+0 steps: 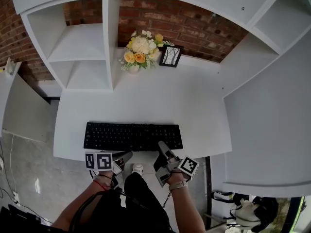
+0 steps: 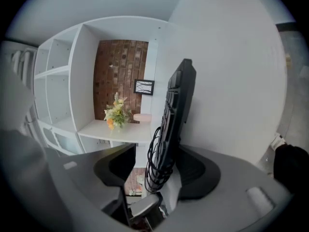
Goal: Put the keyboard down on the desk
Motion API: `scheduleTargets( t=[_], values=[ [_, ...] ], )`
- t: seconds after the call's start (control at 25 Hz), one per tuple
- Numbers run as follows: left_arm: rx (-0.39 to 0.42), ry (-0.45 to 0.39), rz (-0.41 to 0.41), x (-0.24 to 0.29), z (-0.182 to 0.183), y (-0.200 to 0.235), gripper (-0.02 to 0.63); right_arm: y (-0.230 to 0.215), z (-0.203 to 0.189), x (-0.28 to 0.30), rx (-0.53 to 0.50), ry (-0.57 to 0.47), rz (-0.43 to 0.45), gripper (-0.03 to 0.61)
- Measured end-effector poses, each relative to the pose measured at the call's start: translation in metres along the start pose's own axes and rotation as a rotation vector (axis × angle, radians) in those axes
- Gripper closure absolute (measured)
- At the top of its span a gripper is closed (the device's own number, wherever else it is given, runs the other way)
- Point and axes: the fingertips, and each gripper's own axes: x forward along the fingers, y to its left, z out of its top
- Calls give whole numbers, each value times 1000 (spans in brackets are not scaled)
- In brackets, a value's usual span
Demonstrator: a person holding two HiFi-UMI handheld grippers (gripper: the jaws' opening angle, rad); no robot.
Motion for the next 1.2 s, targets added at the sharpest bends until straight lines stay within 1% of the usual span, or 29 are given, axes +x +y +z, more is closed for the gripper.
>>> scheduleTargets(
  t=[0.08,0.12,0.2,0.24,0.32,0.36,0.4,0.44,0.52,0.56,0.68,0.8,0.96,1.04,1.2],
  values=[
    [-12,-2,2,0,-1,1,627,0,-10,-6,-68,43,-15,318],
    [-18,-2,4,1,-2,2,627,1,-18,-8,-114,82,-17,318],
    [-27,-2,6,2,-2,3,627,4,-39,-8,-241,187,-22,318],
    [-29,-2,7,2,-2,4,627,4,-50,-7,-317,240,-38,330],
    [-28,-1,9,5,-1,6,626,1,-68,1,-456,333,-83,442],
    [-29,1,11,6,-1,8,626,-2,-78,5,-510,374,-102,491],
    [-33,7,13,7,-4,10,627,-6,-88,8,-548,414,-117,545],
    [-39,18,15,6,-9,12,626,-11,-100,8,-572,455,-129,575],
    [-45,32,20,3,-17,15,626,-18,-118,11,-590,510,-141,575],
    [-49,32,25,3,-16,15,626,-18,-122,14,-585,517,-143,575],
    [-68,26,40,8,-13,15,624,-19,-121,25,-568,506,-172,575],
    [-90,23,38,9,-14,15,624,-28,-122,29,-586,500,-216,575],
    [-99,10,45,7,-15,15,624,-33,-122,28,-568,480,-226,575],
    [-93,8,56,7,-14,16,624,-32,-122,29,-566,469,-224,575],
    [-49,9,82,8,-14,15,624,-31,-123,29,-594,460,-223,575]
  ],
)
